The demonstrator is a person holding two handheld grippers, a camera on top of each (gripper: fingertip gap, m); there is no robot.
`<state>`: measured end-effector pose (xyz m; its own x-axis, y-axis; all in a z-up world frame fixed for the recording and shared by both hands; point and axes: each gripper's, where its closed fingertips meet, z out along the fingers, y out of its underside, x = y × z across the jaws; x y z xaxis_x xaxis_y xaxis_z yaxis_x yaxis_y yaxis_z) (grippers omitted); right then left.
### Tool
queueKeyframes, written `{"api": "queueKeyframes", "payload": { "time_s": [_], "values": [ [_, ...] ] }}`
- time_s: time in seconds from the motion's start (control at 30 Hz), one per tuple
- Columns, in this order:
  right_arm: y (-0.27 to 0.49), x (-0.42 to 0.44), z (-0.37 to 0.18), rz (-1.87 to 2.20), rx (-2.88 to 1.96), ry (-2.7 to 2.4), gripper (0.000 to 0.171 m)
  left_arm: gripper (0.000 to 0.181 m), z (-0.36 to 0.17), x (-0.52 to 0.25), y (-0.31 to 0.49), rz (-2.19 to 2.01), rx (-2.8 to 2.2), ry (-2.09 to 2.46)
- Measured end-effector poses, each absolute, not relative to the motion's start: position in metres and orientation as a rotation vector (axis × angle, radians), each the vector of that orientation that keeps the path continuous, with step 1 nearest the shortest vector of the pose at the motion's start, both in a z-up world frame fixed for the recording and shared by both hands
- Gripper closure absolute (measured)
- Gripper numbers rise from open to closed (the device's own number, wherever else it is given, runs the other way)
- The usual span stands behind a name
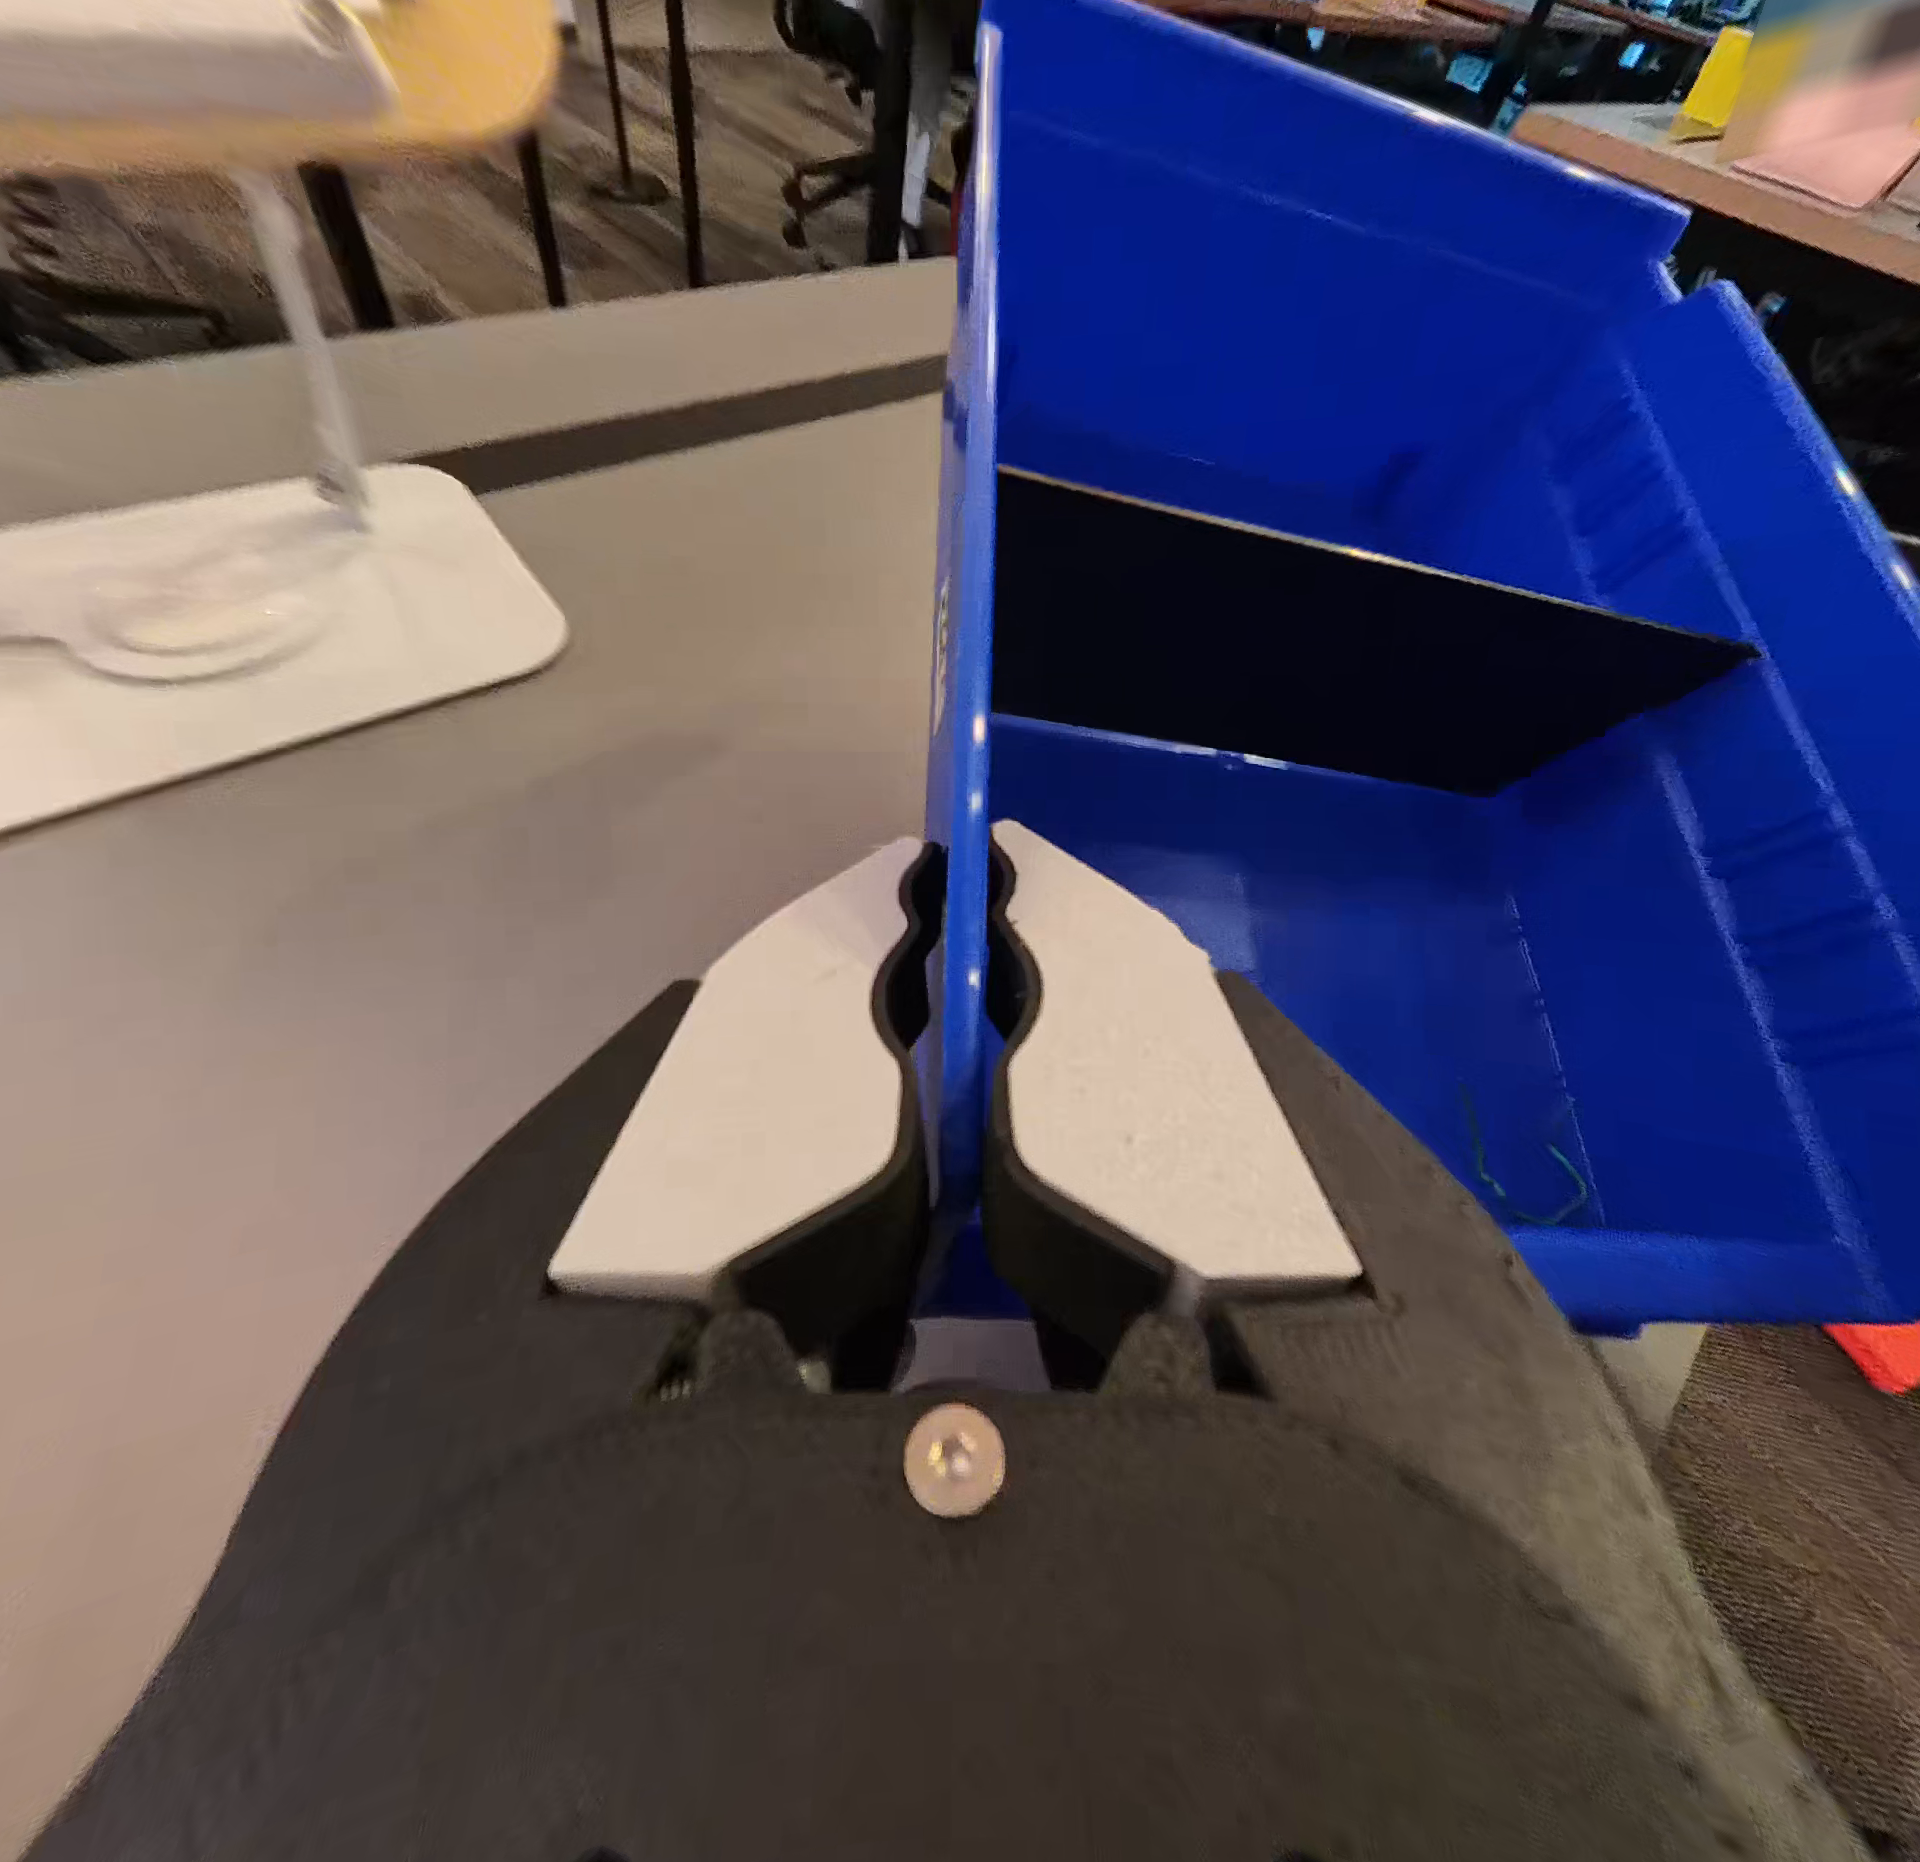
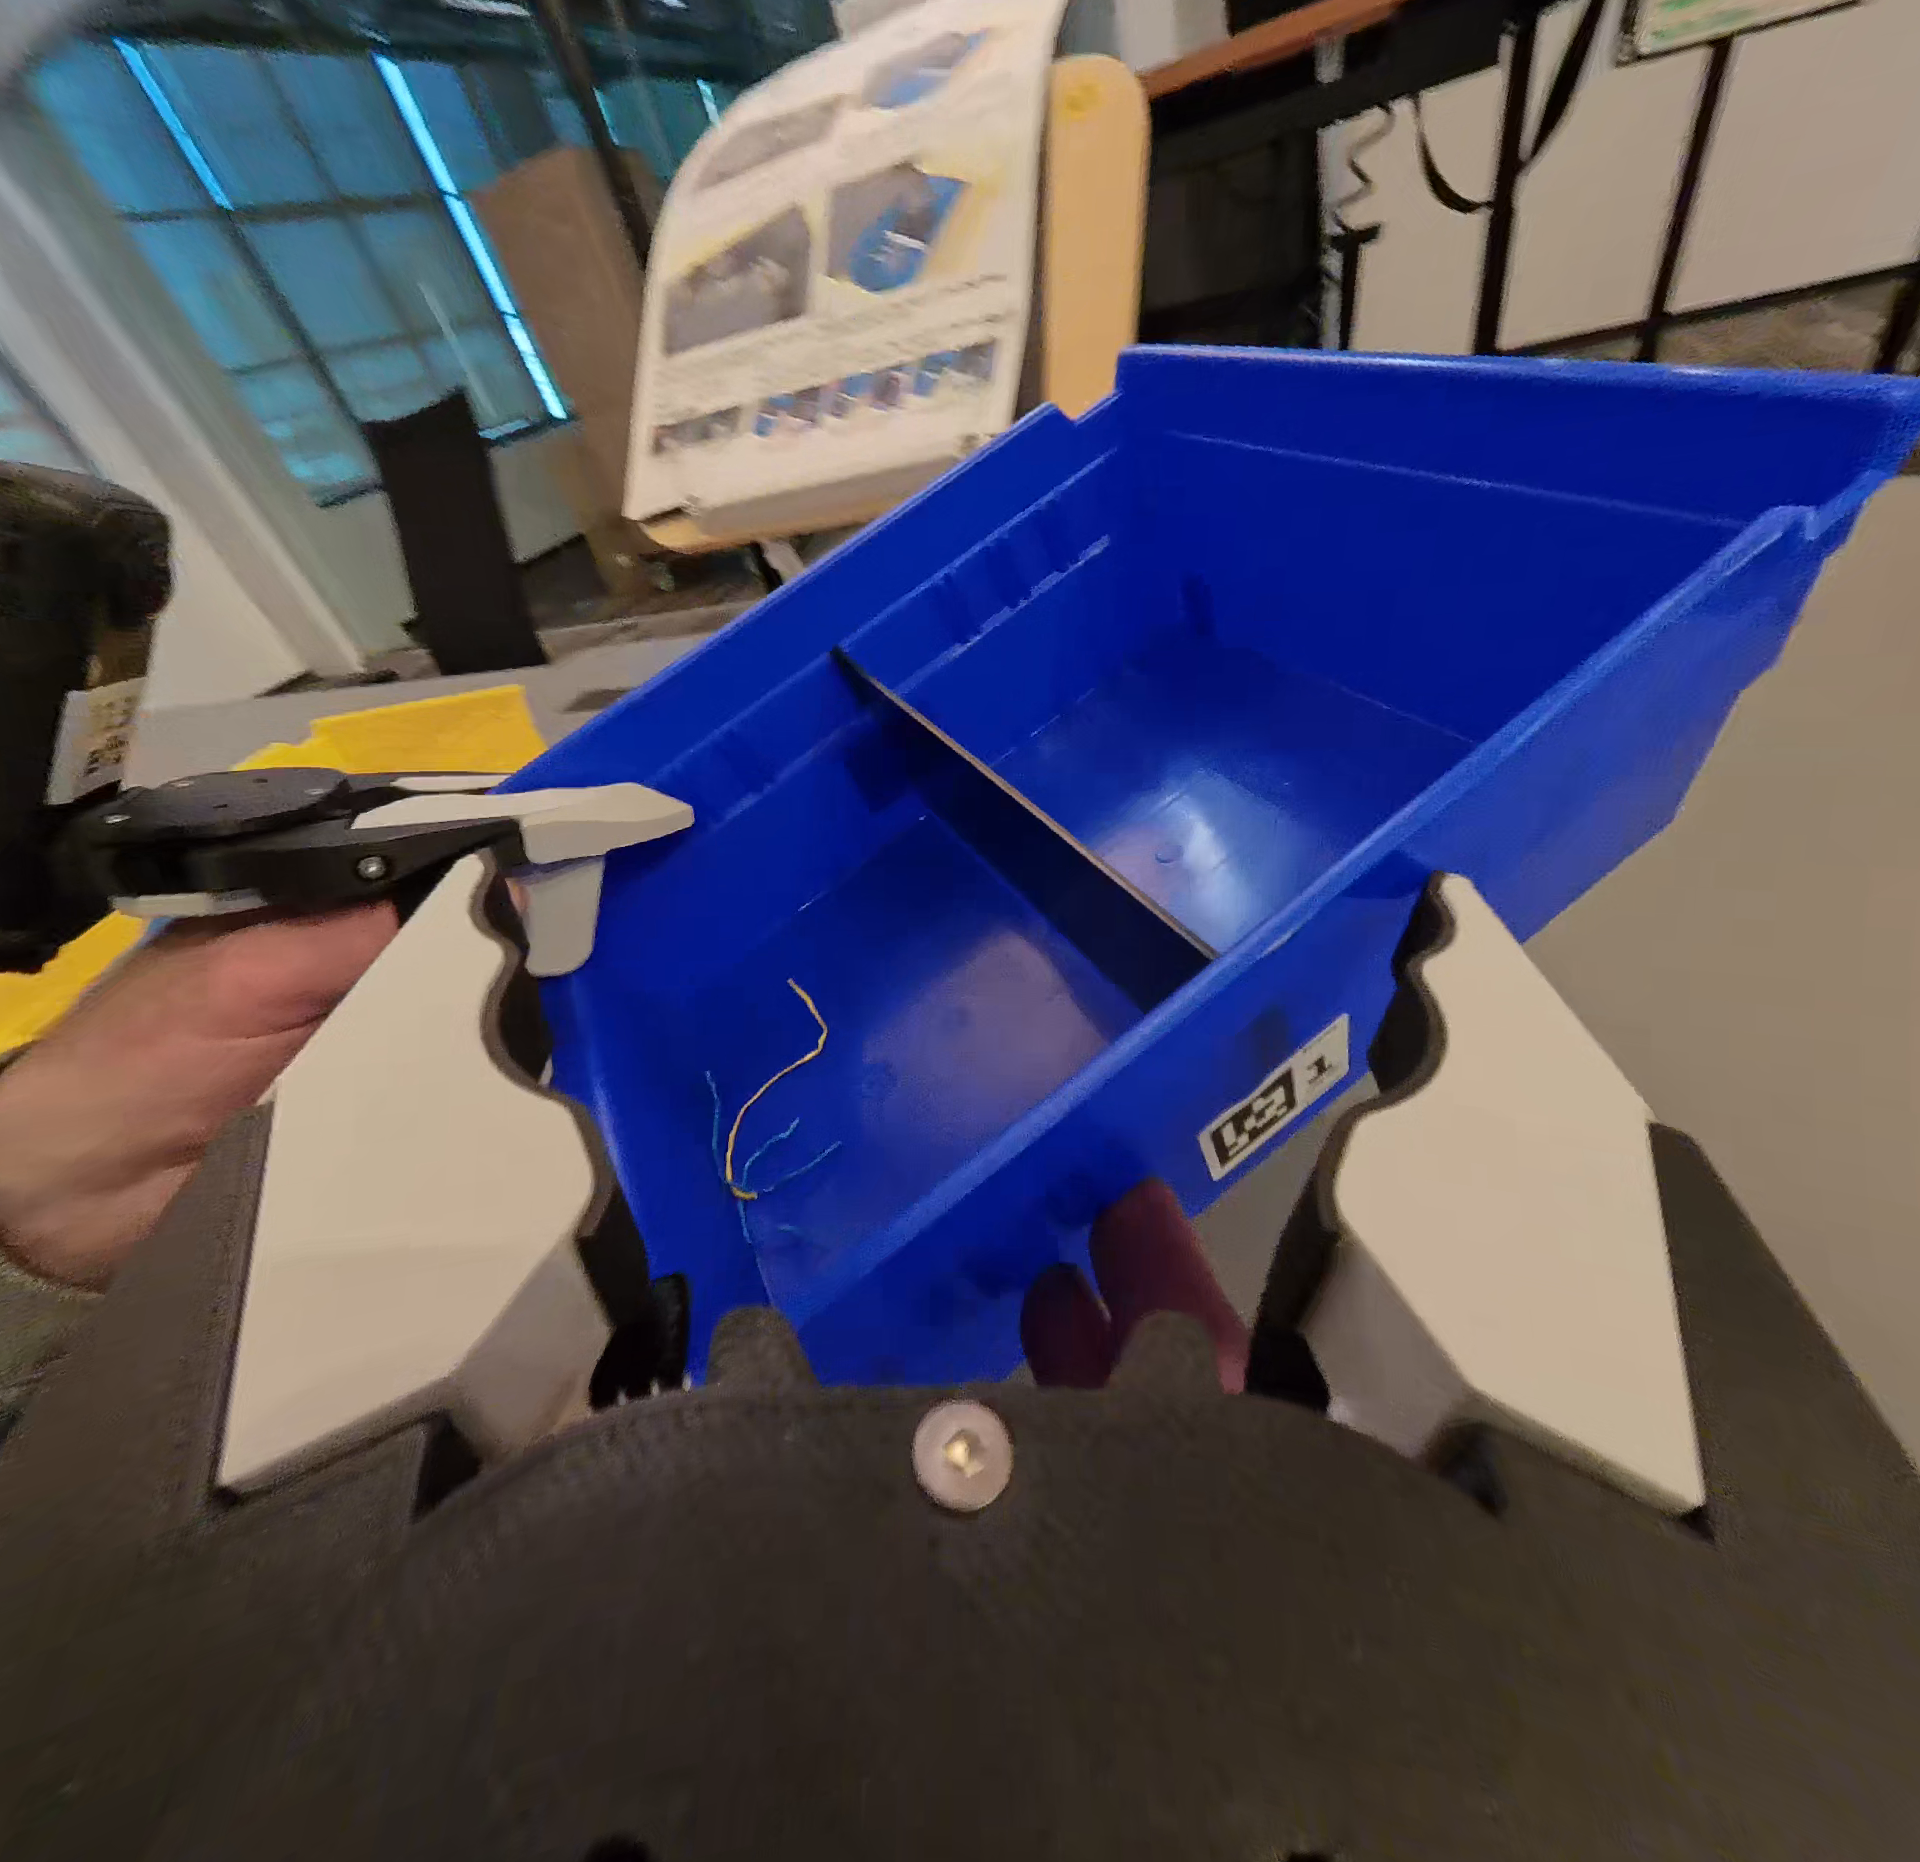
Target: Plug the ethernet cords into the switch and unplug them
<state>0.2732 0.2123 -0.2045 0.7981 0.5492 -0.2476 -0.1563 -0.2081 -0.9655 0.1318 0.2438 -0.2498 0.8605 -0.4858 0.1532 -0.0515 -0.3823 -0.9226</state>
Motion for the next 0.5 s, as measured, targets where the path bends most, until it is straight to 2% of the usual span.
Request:
{"api": "queueKeyframes", "payload": {
  "time_s": [0.17,0.33,0.5],
  "values": [
    [0.233,0.322,-0.226,0.576,-1.752,-0.291,0.026,0.172,-0.286,0.179,0.251,-0.595,-2.017,0.363],
    [0.255,0.357,-0.260,0.419,-1.888,-0.364,0.020,0.149,-0.298,0.228,0.239,-0.747,-2.059,0.399],
    [0.280,0.396,-0.264,0.381,-1.894,-0.346,0.040,0.134,-0.297,0.259,0.224,-0.932,-2.060,0.369]
  ]
}}
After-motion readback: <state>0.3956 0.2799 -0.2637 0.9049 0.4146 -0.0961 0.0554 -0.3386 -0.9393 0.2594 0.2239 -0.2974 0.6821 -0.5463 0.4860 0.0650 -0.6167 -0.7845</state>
